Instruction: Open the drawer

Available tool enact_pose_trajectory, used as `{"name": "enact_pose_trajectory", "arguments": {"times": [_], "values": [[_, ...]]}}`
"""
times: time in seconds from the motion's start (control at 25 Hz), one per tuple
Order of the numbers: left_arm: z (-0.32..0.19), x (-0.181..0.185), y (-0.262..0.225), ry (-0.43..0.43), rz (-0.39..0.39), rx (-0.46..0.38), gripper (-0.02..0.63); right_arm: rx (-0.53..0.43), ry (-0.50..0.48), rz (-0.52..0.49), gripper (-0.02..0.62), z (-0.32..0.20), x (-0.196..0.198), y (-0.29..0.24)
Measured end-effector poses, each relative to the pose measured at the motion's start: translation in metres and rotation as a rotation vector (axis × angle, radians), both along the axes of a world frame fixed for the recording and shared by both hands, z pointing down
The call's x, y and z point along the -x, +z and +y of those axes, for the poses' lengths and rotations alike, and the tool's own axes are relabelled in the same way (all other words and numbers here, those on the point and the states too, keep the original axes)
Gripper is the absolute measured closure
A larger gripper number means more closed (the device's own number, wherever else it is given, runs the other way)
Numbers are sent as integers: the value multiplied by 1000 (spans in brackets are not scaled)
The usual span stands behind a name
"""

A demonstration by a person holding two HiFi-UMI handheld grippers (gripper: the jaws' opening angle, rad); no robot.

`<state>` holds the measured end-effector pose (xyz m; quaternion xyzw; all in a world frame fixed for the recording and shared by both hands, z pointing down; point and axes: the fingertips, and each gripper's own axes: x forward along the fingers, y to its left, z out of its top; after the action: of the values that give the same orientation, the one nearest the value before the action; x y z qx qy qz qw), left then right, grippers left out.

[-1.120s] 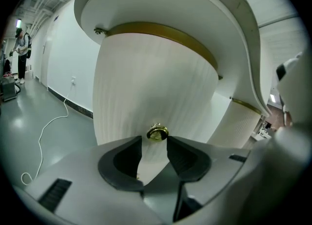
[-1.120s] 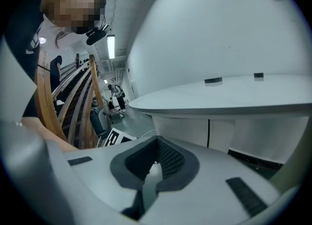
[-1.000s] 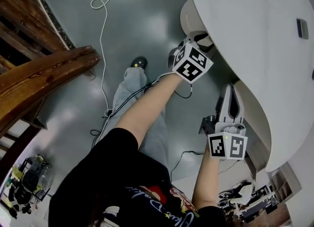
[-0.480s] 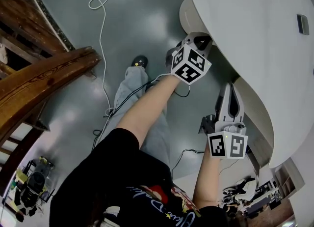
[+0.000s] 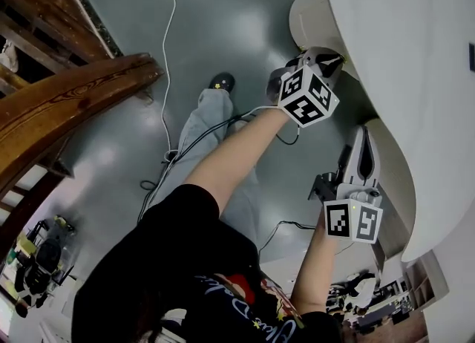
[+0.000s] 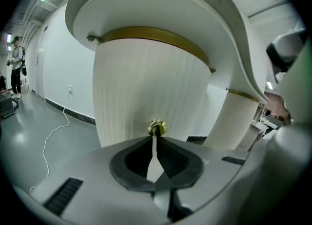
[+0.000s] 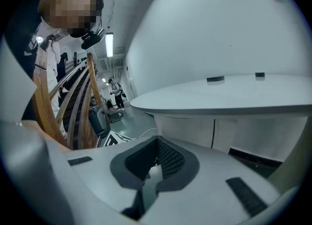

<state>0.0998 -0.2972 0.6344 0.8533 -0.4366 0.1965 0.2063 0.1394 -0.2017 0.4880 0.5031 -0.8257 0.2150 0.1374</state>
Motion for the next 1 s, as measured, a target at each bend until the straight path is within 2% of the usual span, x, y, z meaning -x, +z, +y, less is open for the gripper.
{"name": "enact_pose_trajectory", "arguments": {"times": [0.08,0.16,0.2,0.48,1.0], "values": [[3,-1,-4,6,17,-4,594,1,-5,3,595,0,2,-1],[4,-2,-10,11,43,-16,522,1,-10,5,595,-1,3,-2],[4,-3,-13,10,51,-23,512,1,-11,6,595,-1,4,-2],[-2,-3,-20,-9,39,-42,506,-1,-17,9,595,-1,5,-3],[11,2,-20,16,43,-50,508,3,-14,13,595,-2,4,-3]]}}
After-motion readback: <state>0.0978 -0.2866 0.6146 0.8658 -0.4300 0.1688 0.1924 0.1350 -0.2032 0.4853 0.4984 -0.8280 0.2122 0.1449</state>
